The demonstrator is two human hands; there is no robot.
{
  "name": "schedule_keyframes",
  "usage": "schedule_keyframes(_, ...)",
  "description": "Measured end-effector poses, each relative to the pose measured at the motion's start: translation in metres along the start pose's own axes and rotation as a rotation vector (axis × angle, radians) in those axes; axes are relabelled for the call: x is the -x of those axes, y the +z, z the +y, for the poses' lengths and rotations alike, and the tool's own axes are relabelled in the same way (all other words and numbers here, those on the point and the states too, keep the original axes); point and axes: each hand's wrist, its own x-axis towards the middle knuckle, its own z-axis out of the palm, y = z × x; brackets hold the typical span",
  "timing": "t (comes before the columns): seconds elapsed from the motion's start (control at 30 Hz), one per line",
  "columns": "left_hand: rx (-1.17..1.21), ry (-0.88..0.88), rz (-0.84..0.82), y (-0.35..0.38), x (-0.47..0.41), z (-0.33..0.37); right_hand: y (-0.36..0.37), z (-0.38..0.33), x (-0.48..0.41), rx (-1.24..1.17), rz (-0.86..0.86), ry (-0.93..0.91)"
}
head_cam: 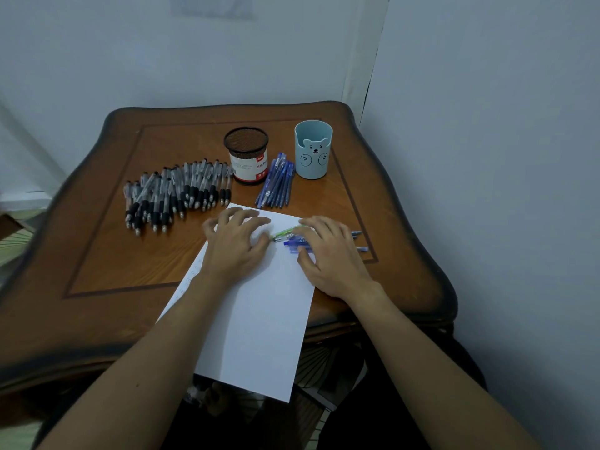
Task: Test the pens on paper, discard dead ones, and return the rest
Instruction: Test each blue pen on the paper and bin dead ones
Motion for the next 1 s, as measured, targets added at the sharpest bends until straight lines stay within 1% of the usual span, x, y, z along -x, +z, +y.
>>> schedule_keyframes(0.1, -0.027, 0.076, -0.002, 0.001, 0.003, 0.001, -0.004, -0.003, 0.021, -0.015, -0.006, -0.039)
schedule_keyframes(0.17, -0.010, 0.083, 0.002, 0.001, 0.003, 0.001, -0.006, -0.001, 0.032, -0.041, -0.087, -0.065)
schedule_keyframes(0.27, 0.044, 0.041, 0.015, -0.002, 0.002, 0.002, -0.005, 0.002, 0.039, -0.018, -0.202, -0.110)
schedule_keyframes(0.33, 0.104, -0.030, 0.018, -0.006, 0.001, 0.002, -0.005, 0.002, 0.037, 0.006, -0.241, -0.117)
schedule_keyframes(0.4, 0.222, -0.147, 0.014, -0.010, -0.002, 0.001, -0.005, 0.002, 0.035, 0.025, -0.269, -0.120)
schedule_keyframes(0.47, 0.402, -0.255, 0.002, -0.019, -0.005, -0.001, -0.005, 0.002, 0.035, 0.047, -0.279, -0.127)
schedule_keyframes(0.53, 0.560, -0.329, 0.003, -0.029, -0.008, -0.004, -0.005, 0.001, 0.035, 0.056, -0.287, -0.130)
schedule_keyframes(0.6, 0.654, -0.374, 0.035, -0.035, -0.011, -0.009, -0.005, 0.001, 0.034, 0.049, -0.293, -0.123)
schedule_keyframes(0.63, 0.719, -0.395, 0.055, -0.037, -0.011, -0.012, -0.005, 0.001, 0.034, 0.045, -0.294, -0.121)
schedule_keyframes(0.7, 0.936, -0.448, 0.116, -0.038, -0.012, -0.014, -0.006, 0.001, 0.033, 0.045, -0.295, -0.122)
schedule_keyframes(0.8, 1.259, -0.547, 0.252, -0.038, -0.011, -0.009, -0.008, -0.003, 0.030, 0.035, -0.295, -0.127)
schedule_keyframes(0.9, 1.416, -0.601, 0.374, -0.034, -0.008, -0.002, -0.005, -0.006, 0.029, 0.014, -0.302, -0.145)
schedule_keyframes(1.0, 1.480, -0.599, 0.407, -0.032, -0.004, -0.004, -0.004, -0.006, 0.030, -0.008, -0.330, -0.136)
